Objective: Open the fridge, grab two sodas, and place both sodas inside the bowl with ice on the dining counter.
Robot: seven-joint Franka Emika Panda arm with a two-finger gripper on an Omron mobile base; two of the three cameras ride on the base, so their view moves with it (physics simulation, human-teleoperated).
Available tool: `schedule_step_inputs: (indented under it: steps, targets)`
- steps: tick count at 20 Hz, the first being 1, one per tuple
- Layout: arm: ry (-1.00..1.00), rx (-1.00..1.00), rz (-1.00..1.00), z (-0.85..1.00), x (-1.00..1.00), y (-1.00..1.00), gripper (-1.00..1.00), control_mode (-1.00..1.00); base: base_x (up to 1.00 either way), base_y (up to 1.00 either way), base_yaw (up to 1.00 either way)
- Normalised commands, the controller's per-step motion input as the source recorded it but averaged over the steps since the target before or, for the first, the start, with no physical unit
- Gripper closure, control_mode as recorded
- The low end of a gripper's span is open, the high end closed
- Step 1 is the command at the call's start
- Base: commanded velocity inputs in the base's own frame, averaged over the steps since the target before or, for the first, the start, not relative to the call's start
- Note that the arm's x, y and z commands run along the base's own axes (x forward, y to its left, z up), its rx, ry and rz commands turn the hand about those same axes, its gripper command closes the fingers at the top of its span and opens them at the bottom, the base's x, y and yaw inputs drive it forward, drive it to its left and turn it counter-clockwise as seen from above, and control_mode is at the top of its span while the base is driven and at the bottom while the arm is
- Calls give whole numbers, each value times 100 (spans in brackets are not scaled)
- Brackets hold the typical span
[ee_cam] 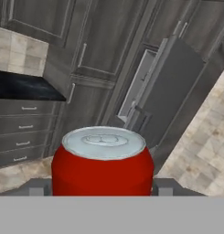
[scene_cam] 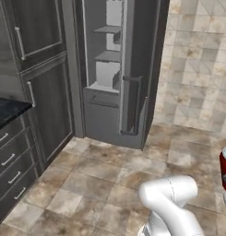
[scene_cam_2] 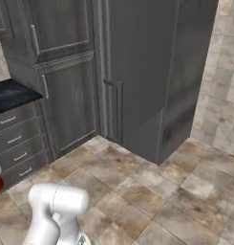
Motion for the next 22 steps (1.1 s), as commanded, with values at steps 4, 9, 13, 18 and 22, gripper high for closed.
schedule_step_inputs:
  steps: [4, 9, 13, 18, 22]
  targets:
    - [0, 0, 0, 0, 0, 0, 100, 100, -90, -14, 40]
    - [0, 0, 0, 0, 0, 0, 100, 100, -98, -5, 36]
    - [0, 0, 0, 0, 0, 0, 100, 100, -100, 5, 23]
    - [0, 0, 0, 0, 0, 0, 100, 100, -100, 11, 21]
    - [0, 0, 0, 0, 0, 0, 100, 100, -100, 15, 20]
